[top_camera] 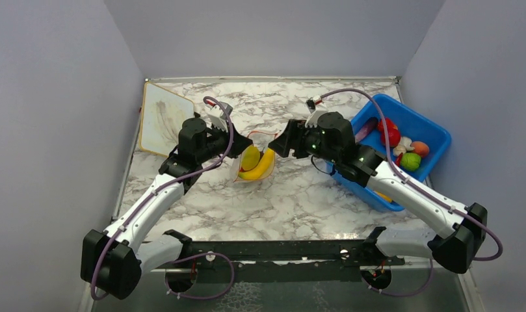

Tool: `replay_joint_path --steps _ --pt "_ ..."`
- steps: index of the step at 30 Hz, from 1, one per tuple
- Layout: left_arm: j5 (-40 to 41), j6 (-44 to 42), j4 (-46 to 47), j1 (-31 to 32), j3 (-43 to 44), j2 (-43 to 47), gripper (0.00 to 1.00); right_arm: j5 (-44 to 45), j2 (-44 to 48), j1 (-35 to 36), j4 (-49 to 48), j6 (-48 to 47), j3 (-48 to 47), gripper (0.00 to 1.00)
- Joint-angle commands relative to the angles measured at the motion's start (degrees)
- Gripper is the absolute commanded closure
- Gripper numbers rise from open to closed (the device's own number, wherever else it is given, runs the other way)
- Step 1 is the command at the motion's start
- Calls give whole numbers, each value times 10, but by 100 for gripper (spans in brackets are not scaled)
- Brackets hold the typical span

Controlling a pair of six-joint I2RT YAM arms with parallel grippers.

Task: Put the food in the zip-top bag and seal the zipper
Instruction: Place the fake fruit in the zipper food storage bag, then pick up the fake fruit from the bin.

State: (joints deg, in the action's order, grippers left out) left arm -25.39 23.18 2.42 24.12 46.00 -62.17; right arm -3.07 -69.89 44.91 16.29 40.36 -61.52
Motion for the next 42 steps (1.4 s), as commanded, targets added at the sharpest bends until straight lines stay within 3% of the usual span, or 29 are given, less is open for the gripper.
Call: replay_joint_path --steps 1,7,14,20,26,32,42 --pt "19 -20 3 3 -14 23 100 104 21 -2 55 -92 -51 34" --pt "11 -22 2 3 -14 19 100 154 13 -71 125 -122 -88 34" --pt "7 -23 6 3 -16 25 100 162 15 -204 175 -170 -102 39" --pt "6 -25 4 3 -24 42 100 241 -5 -260 183 -181 -90 45" --pt "-7 -16 9 10 -28 46 100 270 -14 -339 130 -197 -51 49" --pt "-13 -12 6 25 -22 43 100 351 -75 -417 120 -249 -59 38" --pt "1 -30 -12 63 -14 36 100 317 -152 -494 46 -290 -34 18"
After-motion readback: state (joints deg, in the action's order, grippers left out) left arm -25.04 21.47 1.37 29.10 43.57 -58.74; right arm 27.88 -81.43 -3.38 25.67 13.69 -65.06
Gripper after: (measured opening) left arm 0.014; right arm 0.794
